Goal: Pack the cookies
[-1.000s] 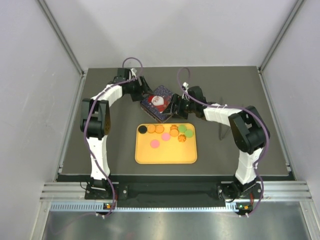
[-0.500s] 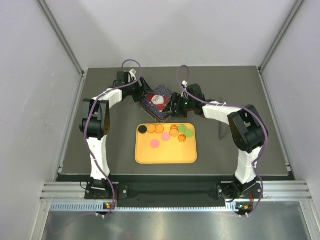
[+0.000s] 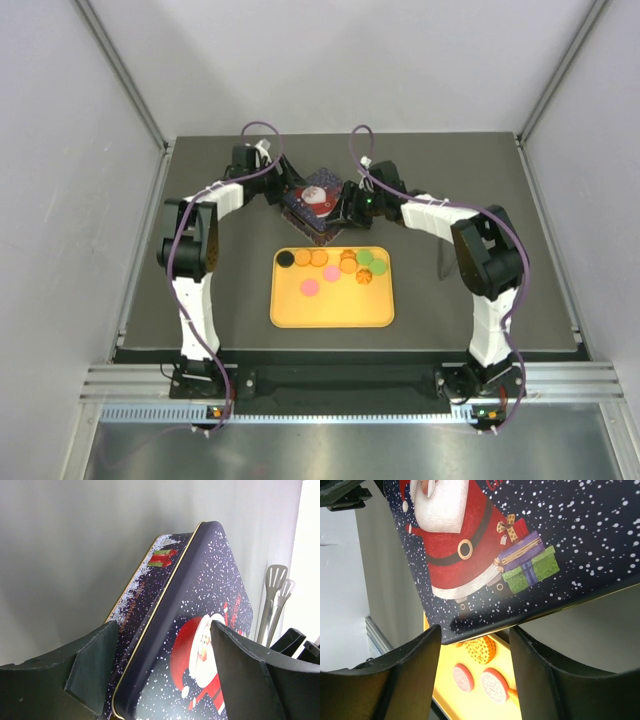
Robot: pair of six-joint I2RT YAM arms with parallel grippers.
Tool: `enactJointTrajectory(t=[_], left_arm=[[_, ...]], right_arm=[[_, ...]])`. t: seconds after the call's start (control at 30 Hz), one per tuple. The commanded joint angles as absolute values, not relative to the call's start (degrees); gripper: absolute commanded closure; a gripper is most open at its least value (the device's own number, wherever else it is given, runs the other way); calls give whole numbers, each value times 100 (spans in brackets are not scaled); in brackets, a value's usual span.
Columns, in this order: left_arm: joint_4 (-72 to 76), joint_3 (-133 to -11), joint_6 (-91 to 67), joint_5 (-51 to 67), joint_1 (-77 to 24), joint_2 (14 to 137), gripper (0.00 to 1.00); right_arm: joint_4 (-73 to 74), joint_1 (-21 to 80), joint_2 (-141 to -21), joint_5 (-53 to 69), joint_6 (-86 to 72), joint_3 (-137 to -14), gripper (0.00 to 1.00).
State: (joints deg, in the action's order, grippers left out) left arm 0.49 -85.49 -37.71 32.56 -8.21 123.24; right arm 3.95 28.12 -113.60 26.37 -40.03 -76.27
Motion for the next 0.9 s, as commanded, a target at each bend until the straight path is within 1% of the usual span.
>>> enactJointTrajectory(t=[0.0,0.3,0.37,0.5,0.63,0.77,0.87], left_arm=[[404,-8359,-3911,3533,-861,11883,21],[501,-8008,-3946,3410,-870,11655,23],[247,-7989,-3833,3226,-879,11540,23],[-333,-8024,-3604,2813,-870,11373,25],[-466,-7893,-3577,2672,-870,11224,26],[-299,-7621,-3744,2663,-888,11110,28],[-290,-7515,-3762,2611,-932,11039,30]], right_arm=[[360,2768,-11470,2575,-3849,-7945,43],[448,2848,-11470,2602,-3700,-7858,44],[448,2865,-11444,2584,-3674,-7779,44],[448,2944,-11417,2531,-3630,-7682,39],[413,3006,-11408,2479,-3656,-7655,37],[396,3067,-11426,2443,-3691,-7699,37],[387,3111,-11399,2391,-3691,-7699,40]])
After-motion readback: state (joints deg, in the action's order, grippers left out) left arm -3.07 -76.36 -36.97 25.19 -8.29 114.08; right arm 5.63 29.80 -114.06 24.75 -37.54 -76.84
